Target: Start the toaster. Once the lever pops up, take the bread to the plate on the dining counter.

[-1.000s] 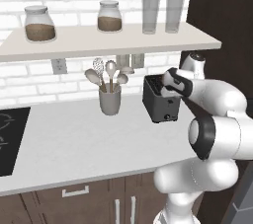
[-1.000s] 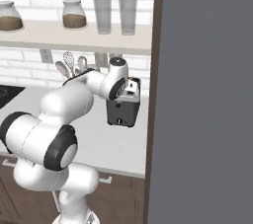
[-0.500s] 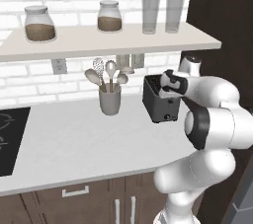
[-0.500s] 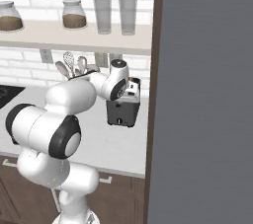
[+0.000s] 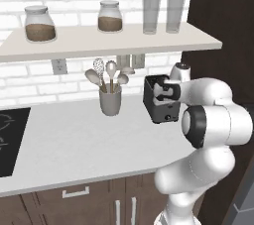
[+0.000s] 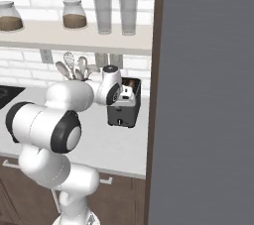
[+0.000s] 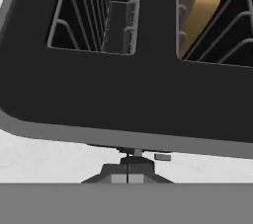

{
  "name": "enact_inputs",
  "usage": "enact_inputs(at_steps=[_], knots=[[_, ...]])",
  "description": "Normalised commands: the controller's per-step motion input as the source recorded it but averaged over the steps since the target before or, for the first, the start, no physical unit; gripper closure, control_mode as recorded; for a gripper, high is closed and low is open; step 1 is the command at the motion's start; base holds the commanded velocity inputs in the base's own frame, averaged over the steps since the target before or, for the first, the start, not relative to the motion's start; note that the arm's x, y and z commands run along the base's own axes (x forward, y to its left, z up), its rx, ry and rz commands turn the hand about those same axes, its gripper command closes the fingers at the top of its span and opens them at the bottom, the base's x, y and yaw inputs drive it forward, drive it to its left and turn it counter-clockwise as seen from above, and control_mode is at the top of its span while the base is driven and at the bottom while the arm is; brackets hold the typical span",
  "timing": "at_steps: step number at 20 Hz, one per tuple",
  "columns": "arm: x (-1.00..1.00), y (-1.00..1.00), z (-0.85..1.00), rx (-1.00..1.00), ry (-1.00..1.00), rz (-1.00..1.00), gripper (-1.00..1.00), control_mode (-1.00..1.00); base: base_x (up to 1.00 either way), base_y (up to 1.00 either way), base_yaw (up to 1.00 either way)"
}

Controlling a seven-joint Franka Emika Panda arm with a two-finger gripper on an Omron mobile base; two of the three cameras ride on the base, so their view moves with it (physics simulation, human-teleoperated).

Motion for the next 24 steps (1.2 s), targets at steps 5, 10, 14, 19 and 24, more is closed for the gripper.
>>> enact_inputs(at_steps=[5, 10, 14, 19, 24], knots=[[0.12, 0.03, -0.72, -0.04, 0.00, 0.00, 1.00, -1.00, 0.00, 0.00, 0.00], [0.11, -0.17, -0.99, -0.01, 0.02, 0.00, 1.00, -1.00, 0.00, 0.00, 0.00], [0.01, -0.18, -1.00, -0.05, 0.13, 0.00, 1.00, -1.00, 0.00, 0.00, 0.00], [-0.07, -0.29, -1.00, -0.06, 0.21, 0.00, 1.00, -1.00, 0.00, 0.00, 0.00], [-0.55, -0.50, -0.98, 0.00, 0.00, 0.00, 1.00, -1.00, 0.00, 0.00, 0.00]])
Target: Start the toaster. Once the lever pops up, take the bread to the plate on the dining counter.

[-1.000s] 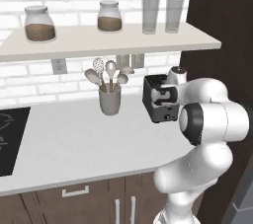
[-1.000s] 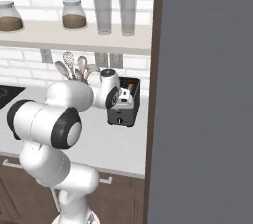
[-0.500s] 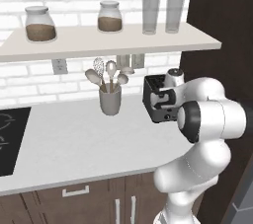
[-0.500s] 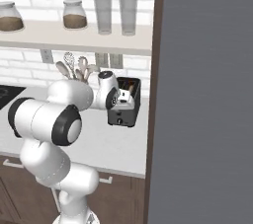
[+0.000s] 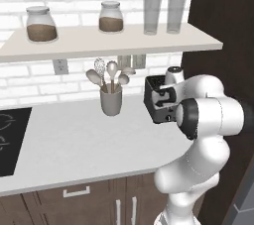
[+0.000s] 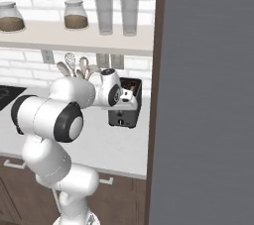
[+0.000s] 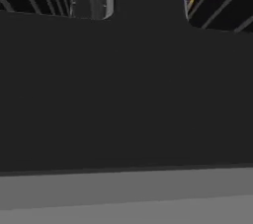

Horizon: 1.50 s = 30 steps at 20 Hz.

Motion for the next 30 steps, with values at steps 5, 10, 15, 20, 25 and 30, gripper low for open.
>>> enact_inputs(at_steps=[5, 10, 15, 20, 25, 30], knots=[[-0.78, -0.42, 0.02, 0.15, -0.29, 0.00, 1.00, -1.00, 0.00, 0.00, 0.00], [-0.52, 0.00, 0.76, 0.11, -0.45, 0.00, 1.00, -1.00, 0.00, 0.00, 0.00], [-0.32, 0.13, 0.82, 0.01, -0.41, 0.00, 1.00, -1.00, 0.00, 0.00, 0.00], [-0.18, 0.07, 0.68, 0.00, -0.28, 0.00, 1.00, -1.00, 0.00, 0.00, 0.00], [-0.02, 0.01, 0.46, 0.00, -0.10, 0.00, 1.00, -1.00, 0.00, 0.00, 0.00], [0.00, 0.00, 0.42, -0.07, 0.01, -0.01, 1.00, -1.00, 0.00, 0.00, 0.00]])
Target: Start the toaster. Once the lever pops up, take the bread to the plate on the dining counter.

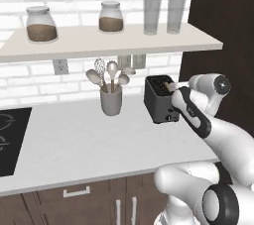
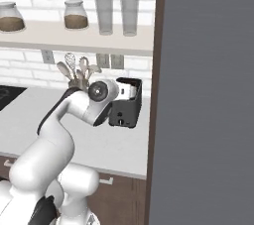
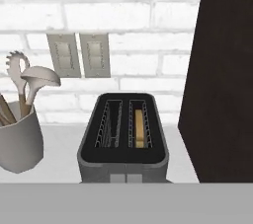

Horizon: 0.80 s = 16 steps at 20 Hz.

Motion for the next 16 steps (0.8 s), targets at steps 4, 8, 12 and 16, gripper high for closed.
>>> enact_inputs(at_steps=[4, 8, 12, 16], knots=[[0.00, 0.00, 0.29, -0.17, 0.14, 0.00, 1.00, -1.00, 0.00, 0.00, 0.00], [0.00, 0.00, 0.04, -0.16, 0.08, -0.03, 1.00, -1.00, 0.00, 0.00, 0.00], [0.00, 0.00, 0.00, -0.12, 0.02, -0.05, 1.00, -1.00, 0.00, 0.00, 0.00], [0.01, 0.00, -0.04, -0.09, 0.01, -0.02, 1.00, -1.00, 0.00, 0.00, 0.00]])
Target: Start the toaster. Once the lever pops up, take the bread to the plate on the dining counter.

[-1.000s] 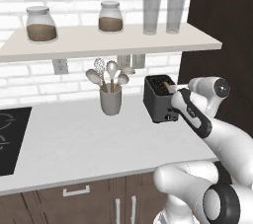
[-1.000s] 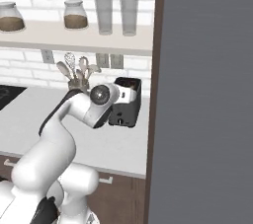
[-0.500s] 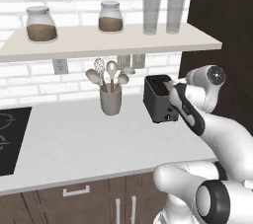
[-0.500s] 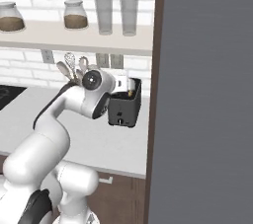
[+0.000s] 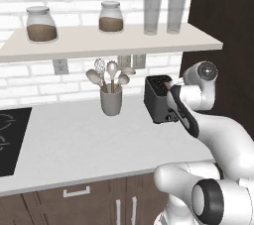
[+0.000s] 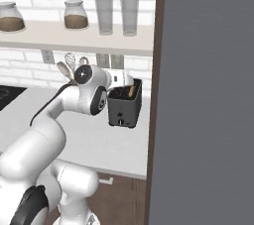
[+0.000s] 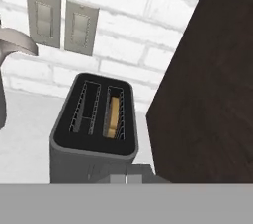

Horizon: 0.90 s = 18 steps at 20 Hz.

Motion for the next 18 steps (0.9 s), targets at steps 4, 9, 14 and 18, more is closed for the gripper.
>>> enact_inputs(at_steps=[4, 9, 14, 18], knots=[[0.07, 0.00, -0.08, -0.01, 0.00, 0.00, -1.00, -1.00, 0.00, 0.00, 0.00], [0.13, 0.00, -0.03, 0.00, 0.02, 0.01, -1.00, -1.00, 0.00, 0.00, 0.00], [0.07, 0.04, 0.00, 0.00, 0.06, 0.00, -1.00, -1.00, 0.00, 0.00, 0.00], [0.00, 0.07, 0.00, 0.00, 0.13, 0.00, -1.00, -1.00, 0.00, 0.00, 0.00]])
